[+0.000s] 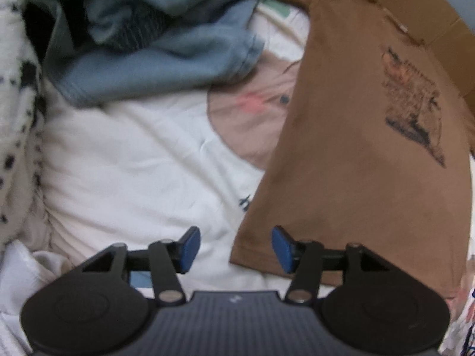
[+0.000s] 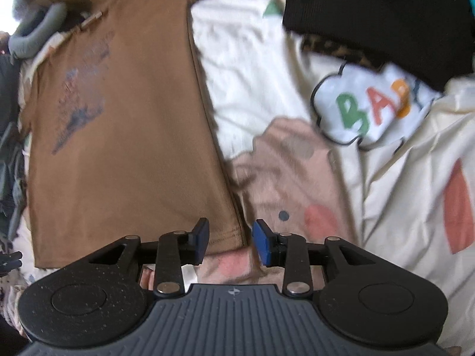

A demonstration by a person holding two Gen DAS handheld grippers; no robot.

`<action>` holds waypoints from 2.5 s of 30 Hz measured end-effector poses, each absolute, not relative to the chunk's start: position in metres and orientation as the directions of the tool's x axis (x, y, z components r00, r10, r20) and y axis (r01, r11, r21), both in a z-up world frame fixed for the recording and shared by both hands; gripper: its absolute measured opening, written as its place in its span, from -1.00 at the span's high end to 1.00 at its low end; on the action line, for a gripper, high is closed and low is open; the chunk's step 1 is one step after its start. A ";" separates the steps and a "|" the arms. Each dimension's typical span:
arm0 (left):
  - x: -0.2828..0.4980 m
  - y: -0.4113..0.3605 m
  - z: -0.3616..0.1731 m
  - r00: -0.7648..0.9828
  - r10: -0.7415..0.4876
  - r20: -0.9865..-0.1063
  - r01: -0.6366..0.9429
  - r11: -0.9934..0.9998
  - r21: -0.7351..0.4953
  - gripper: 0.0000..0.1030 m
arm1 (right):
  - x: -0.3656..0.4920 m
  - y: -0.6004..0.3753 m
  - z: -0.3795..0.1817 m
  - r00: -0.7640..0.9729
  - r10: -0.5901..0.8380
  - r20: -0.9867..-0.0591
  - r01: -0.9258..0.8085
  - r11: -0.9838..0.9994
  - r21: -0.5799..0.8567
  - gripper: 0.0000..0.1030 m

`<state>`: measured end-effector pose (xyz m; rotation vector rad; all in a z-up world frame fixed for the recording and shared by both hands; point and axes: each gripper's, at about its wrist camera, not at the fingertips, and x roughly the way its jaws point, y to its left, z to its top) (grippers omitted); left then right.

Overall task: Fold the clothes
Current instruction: 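Open both grippers and release the shirt hem, then lift both grippers and move them over the shirt toward its sleeve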

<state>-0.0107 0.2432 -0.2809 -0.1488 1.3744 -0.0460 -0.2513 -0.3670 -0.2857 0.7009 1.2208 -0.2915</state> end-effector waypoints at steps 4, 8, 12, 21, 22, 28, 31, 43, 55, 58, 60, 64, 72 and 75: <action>-0.005 0.238 -0.266 0.215 -0.121 -0.969 -0.048 0.990 -0.134 -0.21 | -0.263 -0.379 -0.257 0.377 0.130 -0.917 0.568 0.749 0.340 0.21; -0.007 0.238 -0.239 0.247 -0.117 -0.962 -0.043 0.990 -0.132 -0.36 | -0.268 -0.384 -0.234 0.414 0.096 -0.905 0.572 0.746 0.341 0.09; -0.008 0.236 -0.217 0.266 -0.104 -0.958 -0.025 0.993 -0.115 -0.46 | -0.279 -0.391 -0.213 0.458 0.066 -0.887 0.579 0.735 0.353 0.05; -0.005 0.235 -0.159 0.319 -0.099 -0.943 0.022 0.995 -0.097 -0.60 | -0.299 -0.399 -0.167 0.558 0.018 -0.829 0.581 0.705 0.406 -0.39; -0.004 0.235 -0.152 0.327 -0.097 -0.940 0.026 0.995 -0.094 -0.60 | -0.299 -0.400 -0.162 0.568 0.017 -0.823 0.580 0.702 0.414 -0.42; 0.004 0.240 -0.115 0.377 -0.093 -0.921 0.036 0.996 -0.086 -0.63 | -0.302 -0.397 -0.137 0.608 0.005 -0.794 0.564 0.701 0.437 -0.47; 0.008 0.242 -0.099 0.401 -0.113 -0.909 0.037 0.994 -0.107 -0.64 | -0.303 -0.394 -0.123 0.637 -0.010 -0.771 0.543 0.715 0.440 -0.47; 0.033 0.219 -0.044 0.492 -0.197 -0.848 0.137 0.979 -0.149 -0.64 | -0.294 -0.395 -0.078 0.717 -0.082 -0.693 0.486 0.771 0.411 -0.47; 0.075 0.170 -0.043 0.525 -0.235 -0.818 0.186 0.970 -0.159 -0.66 | -0.277 -0.423 -0.083 0.720 -0.123 -0.683 0.522 0.744 0.416 -0.50; 0.085 0.157 -0.049 0.524 -0.232 -0.820 0.189 0.970 -0.153 -0.66 | -0.272 -0.431 -0.088 0.719 -0.121 -0.685 0.526 0.738 0.422 -0.51; 0.093 0.148 -0.054 0.521 -0.232 -0.821 0.200 0.969 -0.146 -0.66 | -0.269 -0.434 -0.091 0.717 -0.117 -0.687 0.526 0.738 0.423 -0.52; 0.110 0.130 -0.064 0.507 -0.236 -0.829 0.212 0.966 -0.146 -0.66 | -0.261 -0.440 -0.098 0.710 -0.114 -0.695 0.525 0.744 0.414 -0.55; 0.141 0.085 -0.094 0.462 -0.237 -0.855 0.277 0.954 -0.114 -0.67 | -0.239 -0.448 -0.122 0.698 -0.099 -0.709 0.523 0.746 0.411 -0.57; 0.151 0.068 -0.106 0.449 -0.240 -0.860 0.305 0.947 -0.105 -0.68 | -0.230 -0.451 -0.132 0.696 -0.093 -0.712 0.521 0.747 0.412 -0.57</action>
